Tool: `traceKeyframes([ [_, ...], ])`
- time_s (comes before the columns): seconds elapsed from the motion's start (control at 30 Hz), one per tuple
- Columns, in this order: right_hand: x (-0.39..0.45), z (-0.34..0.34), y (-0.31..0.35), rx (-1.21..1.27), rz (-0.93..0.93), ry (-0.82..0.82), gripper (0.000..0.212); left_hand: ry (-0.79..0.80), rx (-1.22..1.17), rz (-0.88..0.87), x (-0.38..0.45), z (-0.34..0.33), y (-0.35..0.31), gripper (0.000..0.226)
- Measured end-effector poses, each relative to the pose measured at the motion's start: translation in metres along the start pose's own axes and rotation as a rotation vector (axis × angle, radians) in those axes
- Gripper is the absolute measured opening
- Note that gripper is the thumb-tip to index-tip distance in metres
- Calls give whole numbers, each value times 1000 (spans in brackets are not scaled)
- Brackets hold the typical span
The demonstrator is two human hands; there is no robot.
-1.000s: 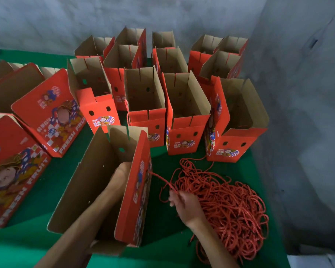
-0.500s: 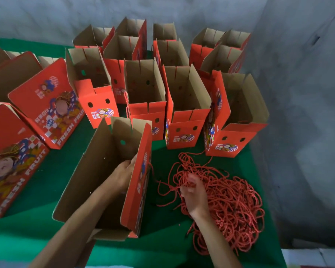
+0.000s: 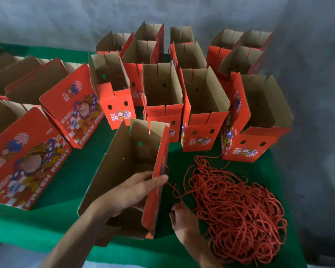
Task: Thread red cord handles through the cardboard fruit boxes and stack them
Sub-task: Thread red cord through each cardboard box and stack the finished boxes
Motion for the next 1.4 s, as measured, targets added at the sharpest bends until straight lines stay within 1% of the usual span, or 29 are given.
traceKeyframes([
  [0.03, -2, 0, 2, -11, 4, 7, 27, 1, 12, 25, -1, 1, 6, 63],
  [0.07, -5, 4, 3, 29, 3, 0, 27, -25, 3, 64, -2, 4, 13, 68],
  [0.1, -9, 9, 5, 129, 13, -17, 25, -53, -16, 104, -3, 9, 20, 71],
  [0.2, -24, 37, 23, 641, 59, -44, 16, -49, -72, 149, -5, 15, 30, 65],
  [0.23, -29, 49, 29, 733, 56, -53, 15, -44, -79, 159, -5, 16, 31, 60],
  [0.27, -33, 61, 34, 766, 76, -74, 15, -49, -84, 166, -6, 18, 32, 54],
  [0.3, -37, 75, 41, 739, 130, -119, 16, -56, -81, 168, -5, 20, 33, 49],
  [0.4, -49, 106, 59, 485, 299, -227, 18, -105, -56, 162, -2, 27, 33, 41],
  [0.5, -56, 121, 68, 306, 386, -313, 18, -122, -44, 170, 2, 31, 34, 45],
  [0.67, -61, 129, 74, 150, 474, -378, 13, -87, -6, 152, 6, 30, 33, 58],
  [0.73, -59, 132, 73, 163, 454, -372, 15, -78, 0, 144, 7, 29, 30, 66],
  [0.83, -56, 136, 75, 207, 433, -378, 26, -73, 13, 123, 8, 25, 23, 69],
  [0.9, -53, 135, 77, 203, 430, -375, 26, -38, 10, 103, 10, 17, 19, 75],
  [1.0, -42, 127, 65, 334, 314, -310, 27, 66, -124, 56, 14, 4, 13, 71],
  [1.03, -40, 123, 61, 364, 279, -275, 29, 63, -161, 61, 14, 4, 14, 72],
  [1.07, -39, 119, 60, 399, 259, -254, 30, 49, -150, 69, 15, 6, 14, 71],
  [1.1, -39, 117, 59, 454, 247, -244, 29, 27, -72, 71, 16, 8, 14, 62],
  [1.13, -39, 117, 58, 521, 234, -251, 27, 16, 46, 59, 17, 8, 12, 49],
  [1.17, -39, 117, 56, 599, 208, -262, 23, 33, 178, 45, 17, 5, 11, 37],
  [1.2, -38, 117, 52, 681, 176, -265, 18, 53, 318, 24, 16, 0, 9, 32],
  [1.23, -36, 115, 50, 745, 153, -255, 15, 44, 470, -4, 16, -2, 8, 32],
  [1.3, -31, 111, 48, 809, 151, -222, 14, -49, 717, -82, 18, 0, -1, 40],
  [1.4, -24, 101, 41, 966, 128, -143, 21, -119, 765, -102, 20, 0, -10, 38],
])
Point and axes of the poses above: each hand's wrist, its own x-axis towards the middle knuckle, its own z-axis out of the back of the hand, y = z × x, the point moved 9 cm from there along x, towards the middle knuckle, and after that the axes turned 1 degree about -y, right-handed, at the moved point
